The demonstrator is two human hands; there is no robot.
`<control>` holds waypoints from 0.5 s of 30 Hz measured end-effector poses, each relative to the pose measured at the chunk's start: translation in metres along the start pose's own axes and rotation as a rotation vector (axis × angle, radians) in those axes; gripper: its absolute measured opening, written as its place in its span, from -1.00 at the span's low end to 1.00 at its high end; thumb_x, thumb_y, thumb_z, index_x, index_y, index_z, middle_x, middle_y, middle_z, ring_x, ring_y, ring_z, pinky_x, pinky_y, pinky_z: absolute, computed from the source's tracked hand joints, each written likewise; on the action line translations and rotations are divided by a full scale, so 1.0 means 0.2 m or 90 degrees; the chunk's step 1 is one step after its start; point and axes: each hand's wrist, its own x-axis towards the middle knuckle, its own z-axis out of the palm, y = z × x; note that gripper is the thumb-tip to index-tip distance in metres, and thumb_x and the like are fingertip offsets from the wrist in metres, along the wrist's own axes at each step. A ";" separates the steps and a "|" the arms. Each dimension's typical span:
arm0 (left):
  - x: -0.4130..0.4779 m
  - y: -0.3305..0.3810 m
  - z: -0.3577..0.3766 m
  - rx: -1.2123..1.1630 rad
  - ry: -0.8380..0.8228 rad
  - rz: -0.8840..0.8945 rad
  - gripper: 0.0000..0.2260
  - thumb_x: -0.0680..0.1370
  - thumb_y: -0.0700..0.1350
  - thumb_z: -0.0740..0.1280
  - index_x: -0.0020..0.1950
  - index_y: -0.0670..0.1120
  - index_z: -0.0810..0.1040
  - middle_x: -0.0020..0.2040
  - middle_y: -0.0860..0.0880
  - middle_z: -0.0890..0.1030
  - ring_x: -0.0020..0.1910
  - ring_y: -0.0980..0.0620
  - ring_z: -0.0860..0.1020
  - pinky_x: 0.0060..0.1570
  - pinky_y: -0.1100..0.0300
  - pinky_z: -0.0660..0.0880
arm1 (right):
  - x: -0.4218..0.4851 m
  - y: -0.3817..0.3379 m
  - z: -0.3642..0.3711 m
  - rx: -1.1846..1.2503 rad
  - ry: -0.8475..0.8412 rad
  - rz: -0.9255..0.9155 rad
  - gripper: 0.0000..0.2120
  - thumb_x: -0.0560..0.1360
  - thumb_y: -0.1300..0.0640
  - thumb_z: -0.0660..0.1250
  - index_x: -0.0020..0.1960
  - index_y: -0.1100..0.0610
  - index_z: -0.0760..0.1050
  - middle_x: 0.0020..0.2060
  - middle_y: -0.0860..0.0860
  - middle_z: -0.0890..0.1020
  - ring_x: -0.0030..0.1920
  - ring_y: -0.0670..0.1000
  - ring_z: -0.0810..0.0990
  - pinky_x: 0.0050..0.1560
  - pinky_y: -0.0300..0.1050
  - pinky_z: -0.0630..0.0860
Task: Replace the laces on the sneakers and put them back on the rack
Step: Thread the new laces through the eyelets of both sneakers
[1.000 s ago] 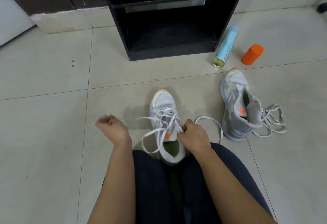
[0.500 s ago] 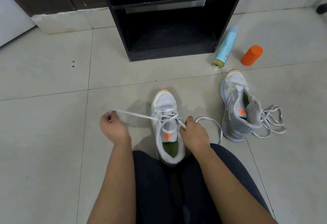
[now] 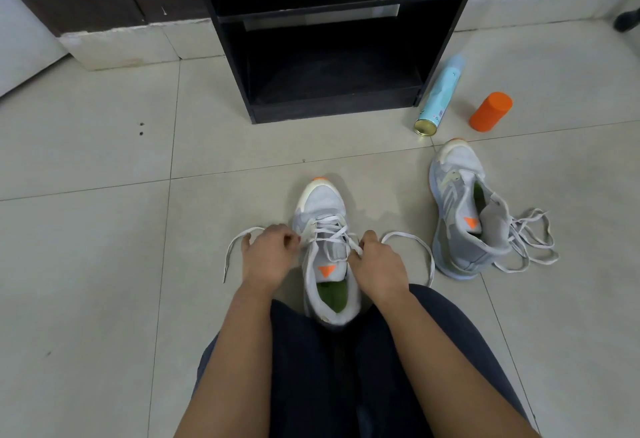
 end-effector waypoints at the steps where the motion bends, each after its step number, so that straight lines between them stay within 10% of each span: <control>1: 0.00 -0.01 -0.01 -0.012 0.015 -0.018 -0.87 0.59 -0.05 0.22 -0.07 0.01 0.54 0.00 0.02 0.60 0.05 -0.04 0.55 0.27 -0.07 0.32 | 0.00 0.00 0.00 0.001 0.000 0.000 -0.86 0.59 0.06 0.14 -0.02 0.12 0.23 -0.01 0.19 0.58 -0.02 0.23 0.55 -0.18 -0.06 0.33; 9: -0.01 0.05 0.06 -0.052 0.023 0.066 -0.93 0.55 -0.09 0.30 -0.05 0.01 0.58 0.01 0.03 0.58 -0.02 -0.01 0.57 0.16 -0.02 0.42 | 0.00 0.00 0.00 -0.004 -0.006 -0.009 -0.86 0.59 0.06 0.14 0.02 0.13 0.26 -0.01 0.19 0.59 -0.01 0.24 0.55 -0.16 -0.06 0.35; 15: 0.03 -0.11 -0.06 -0.301 0.364 -0.309 -0.80 0.62 -0.20 0.16 0.16 -0.24 0.48 0.18 -0.23 0.48 0.10 -0.25 0.51 0.05 0.00 0.41 | 0.00 0.01 0.01 -0.001 -0.002 -0.010 -0.87 0.59 0.08 0.14 -0.02 0.12 0.22 -0.03 0.18 0.58 -0.04 0.22 0.54 -0.17 -0.06 0.34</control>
